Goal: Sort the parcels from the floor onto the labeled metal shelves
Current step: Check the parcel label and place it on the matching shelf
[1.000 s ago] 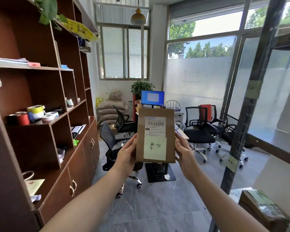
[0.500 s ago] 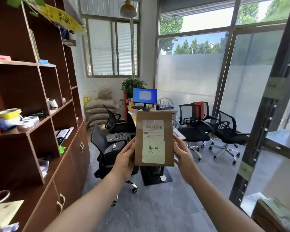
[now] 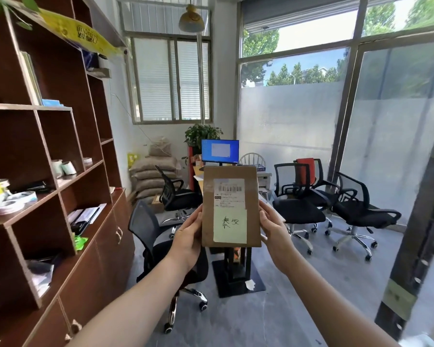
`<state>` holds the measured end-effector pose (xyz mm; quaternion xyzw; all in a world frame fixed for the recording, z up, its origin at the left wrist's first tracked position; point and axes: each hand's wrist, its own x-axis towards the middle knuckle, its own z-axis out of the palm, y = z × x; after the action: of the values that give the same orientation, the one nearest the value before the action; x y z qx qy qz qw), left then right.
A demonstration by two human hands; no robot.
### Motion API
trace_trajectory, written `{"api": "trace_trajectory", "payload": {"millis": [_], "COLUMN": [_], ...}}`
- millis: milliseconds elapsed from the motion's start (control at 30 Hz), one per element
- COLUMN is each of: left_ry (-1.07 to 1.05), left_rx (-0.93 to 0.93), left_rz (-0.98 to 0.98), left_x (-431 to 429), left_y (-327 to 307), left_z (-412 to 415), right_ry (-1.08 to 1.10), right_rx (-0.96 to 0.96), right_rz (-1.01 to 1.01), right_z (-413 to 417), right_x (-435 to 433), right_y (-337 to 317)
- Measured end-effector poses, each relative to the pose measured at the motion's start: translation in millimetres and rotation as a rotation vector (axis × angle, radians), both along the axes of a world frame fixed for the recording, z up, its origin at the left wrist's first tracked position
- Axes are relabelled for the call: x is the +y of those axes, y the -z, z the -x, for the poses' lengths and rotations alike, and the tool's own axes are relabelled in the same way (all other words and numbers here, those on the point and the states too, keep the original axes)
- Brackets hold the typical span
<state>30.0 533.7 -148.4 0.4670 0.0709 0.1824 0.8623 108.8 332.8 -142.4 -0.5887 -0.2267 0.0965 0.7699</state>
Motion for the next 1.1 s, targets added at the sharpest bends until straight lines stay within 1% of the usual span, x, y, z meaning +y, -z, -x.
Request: {"api": "trace_trajectory", "payload": {"millis": [267, 533, 767, 900, 1100], "left_ry": [-0.013, -0.033, -0.010, 0.036, 0.149], "left_rx": [-0.018, -0.012, 0.005, 0.021, 0.048], "left_rz": [0.008, 0.037, 0.032, 0.026, 0.018], "left_x": [-1.1, -1.8, 1.5, 2.8, 6.2], "left_y": [-10.3, -3.0, 8.6, 13.6, 19.6], "left_z": [-81.9, -143.8, -187.9, -217.4, -263.7], "right_ry": [-0.027, -0.049, 0.005, 0.065, 0.165], "right_rx": [-0.026, -0.042, -0.022, -0.008, 0.000], "right_rz": [0.002, 0.027, 0.040, 0.019, 0.077], "right_z": [-86.8, -152.7, -185.2, -203.0, -226.0], "right_x": [1.0, 3.5, 3.1, 0.7, -3.2], "right_y": [-8.3, -1.4, 8.9, 8.8, 11.1]}}
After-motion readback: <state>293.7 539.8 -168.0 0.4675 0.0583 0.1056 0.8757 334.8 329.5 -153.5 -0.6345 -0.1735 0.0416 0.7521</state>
